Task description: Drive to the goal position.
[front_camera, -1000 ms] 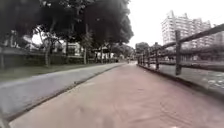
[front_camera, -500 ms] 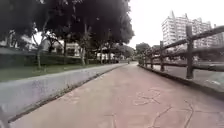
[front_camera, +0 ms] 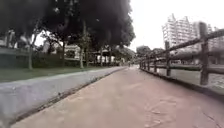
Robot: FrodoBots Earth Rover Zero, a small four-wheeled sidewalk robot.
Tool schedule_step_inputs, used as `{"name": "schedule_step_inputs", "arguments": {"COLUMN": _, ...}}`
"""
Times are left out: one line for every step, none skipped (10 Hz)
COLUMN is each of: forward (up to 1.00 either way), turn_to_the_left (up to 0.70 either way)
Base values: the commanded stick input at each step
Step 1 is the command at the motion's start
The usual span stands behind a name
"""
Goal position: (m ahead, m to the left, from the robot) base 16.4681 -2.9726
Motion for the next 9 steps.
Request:
{"name": "schedule_step_inputs", "arguments": {"forward": 1.0, "turn_to_the_left": 0.0}}
{"name": "schedule_step_inputs", "arguments": {"forward": 1.0, "turn_to_the_left": 0.0}}
{"name": "schedule_step_inputs", "arguments": {"forward": 1.0, "turn_to_the_left": 0.0}}
{"name": "schedule_step_inputs", "arguments": {"forward": 1.0, "turn_to_the_left": 0.0}}
{"name": "schedule_step_inputs", "arguments": {"forward": 1.0, "turn_to_the_left": 0.0}}
{"name": "schedule_step_inputs", "arguments": {"forward": 1.0, "turn_to_the_left": 0.0}}
{"name": "schedule_step_inputs", "arguments": {"forward": 1.0, "turn_to_the_left": 0.0}}
{"name": "schedule_step_inputs", "arguments": {"forward": 1.0, "turn_to_the_left": 0.0}}
{"name": "schedule_step_inputs", "arguments": {"forward": 1.0, "turn_to_the_left": 0.0}}
